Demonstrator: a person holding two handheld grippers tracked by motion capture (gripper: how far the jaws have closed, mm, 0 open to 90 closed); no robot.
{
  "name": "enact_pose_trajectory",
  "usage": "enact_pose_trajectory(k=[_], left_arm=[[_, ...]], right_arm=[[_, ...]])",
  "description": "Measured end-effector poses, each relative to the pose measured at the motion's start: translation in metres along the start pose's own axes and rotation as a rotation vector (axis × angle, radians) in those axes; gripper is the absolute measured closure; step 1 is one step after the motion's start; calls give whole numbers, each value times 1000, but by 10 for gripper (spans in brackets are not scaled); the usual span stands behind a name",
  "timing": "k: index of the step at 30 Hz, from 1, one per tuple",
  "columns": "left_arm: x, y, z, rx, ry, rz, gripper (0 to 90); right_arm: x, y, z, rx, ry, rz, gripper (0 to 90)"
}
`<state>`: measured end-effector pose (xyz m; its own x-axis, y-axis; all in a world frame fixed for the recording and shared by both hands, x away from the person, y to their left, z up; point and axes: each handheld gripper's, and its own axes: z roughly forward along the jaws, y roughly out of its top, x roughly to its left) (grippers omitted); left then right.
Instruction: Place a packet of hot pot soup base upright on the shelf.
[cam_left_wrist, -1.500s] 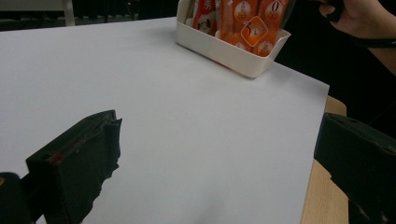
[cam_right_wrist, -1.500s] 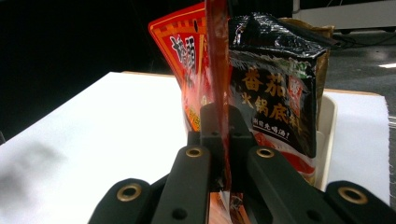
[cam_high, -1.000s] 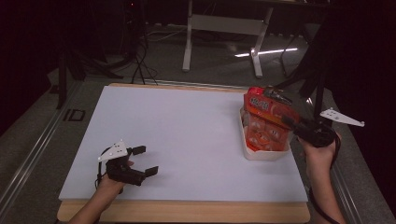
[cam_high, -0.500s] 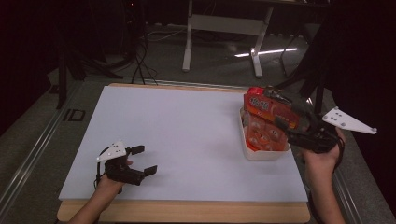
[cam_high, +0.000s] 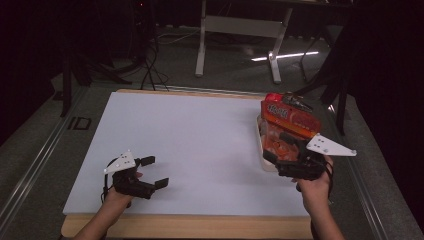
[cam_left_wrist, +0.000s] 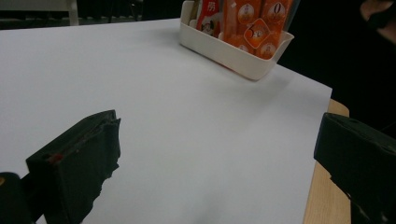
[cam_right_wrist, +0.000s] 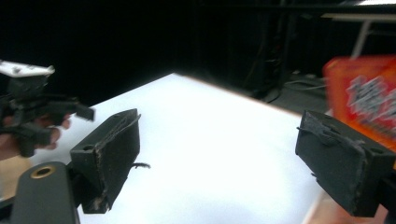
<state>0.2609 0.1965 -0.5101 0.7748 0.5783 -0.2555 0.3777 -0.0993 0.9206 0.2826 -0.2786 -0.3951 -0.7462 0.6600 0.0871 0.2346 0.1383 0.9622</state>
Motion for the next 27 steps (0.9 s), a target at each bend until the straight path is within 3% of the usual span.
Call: enact_pose_trajectory(k=[9, 17, 27], left_arm=[[-1, -2, 2, 18, 0, 7, 9], [-2, -2, 2, 21, 2, 17, 9], [-4, -4, 2, 26, 3, 23, 9]], right_arm=[[6, -34, 24, 87, 55, -10, 138], [8, -56, 41, 170, 71, 14, 138], [8, -82, 57, 265, 78, 2, 138]])
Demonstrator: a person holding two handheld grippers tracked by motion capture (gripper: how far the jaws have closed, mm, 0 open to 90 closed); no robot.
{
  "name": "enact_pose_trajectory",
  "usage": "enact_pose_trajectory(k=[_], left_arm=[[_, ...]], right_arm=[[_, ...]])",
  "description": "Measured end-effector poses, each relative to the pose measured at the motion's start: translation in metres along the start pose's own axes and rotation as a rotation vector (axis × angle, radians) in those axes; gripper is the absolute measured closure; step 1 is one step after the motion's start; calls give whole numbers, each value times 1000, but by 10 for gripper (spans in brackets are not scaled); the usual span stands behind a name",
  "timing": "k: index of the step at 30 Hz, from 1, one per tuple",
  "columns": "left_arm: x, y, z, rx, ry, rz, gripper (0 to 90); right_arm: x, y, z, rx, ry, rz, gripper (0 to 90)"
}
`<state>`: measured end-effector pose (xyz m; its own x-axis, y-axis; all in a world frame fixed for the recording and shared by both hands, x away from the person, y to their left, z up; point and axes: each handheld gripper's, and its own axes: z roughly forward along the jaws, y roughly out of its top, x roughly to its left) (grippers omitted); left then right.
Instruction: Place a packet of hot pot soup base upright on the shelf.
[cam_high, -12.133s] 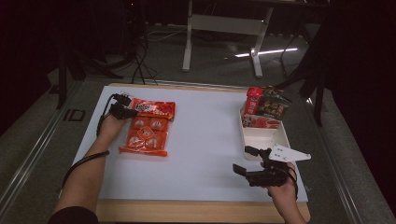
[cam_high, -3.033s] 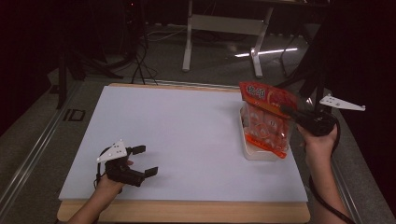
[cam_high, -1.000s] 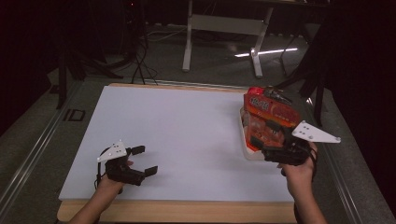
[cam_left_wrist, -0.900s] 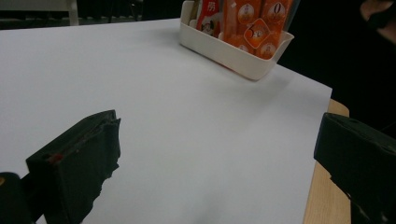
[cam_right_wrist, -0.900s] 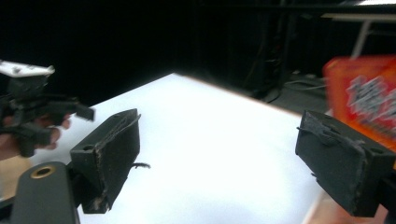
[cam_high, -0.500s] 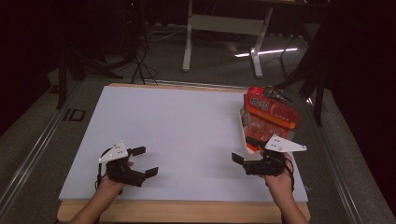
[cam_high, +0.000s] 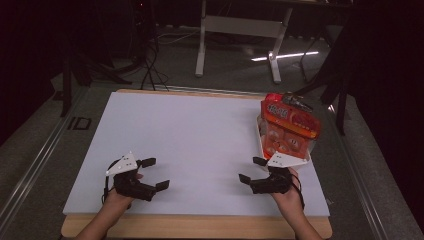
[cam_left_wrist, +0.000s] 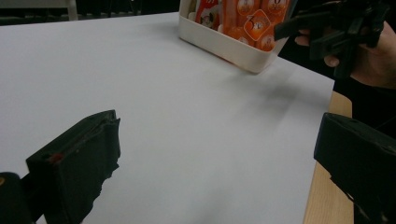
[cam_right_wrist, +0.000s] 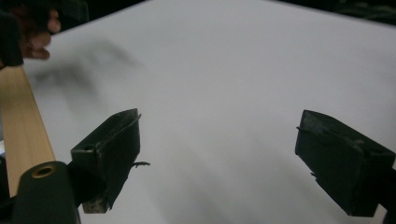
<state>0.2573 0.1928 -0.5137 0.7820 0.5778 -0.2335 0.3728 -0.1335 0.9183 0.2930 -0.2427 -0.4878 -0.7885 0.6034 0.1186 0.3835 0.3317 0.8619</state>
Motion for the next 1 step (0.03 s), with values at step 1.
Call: enact_pose_trajectory(k=[1], left_arm=[[-1, 0, 0, 3, -3, 2, 9]], right_arm=[[-1, -2, 1, 13, 4, 5, 138]])
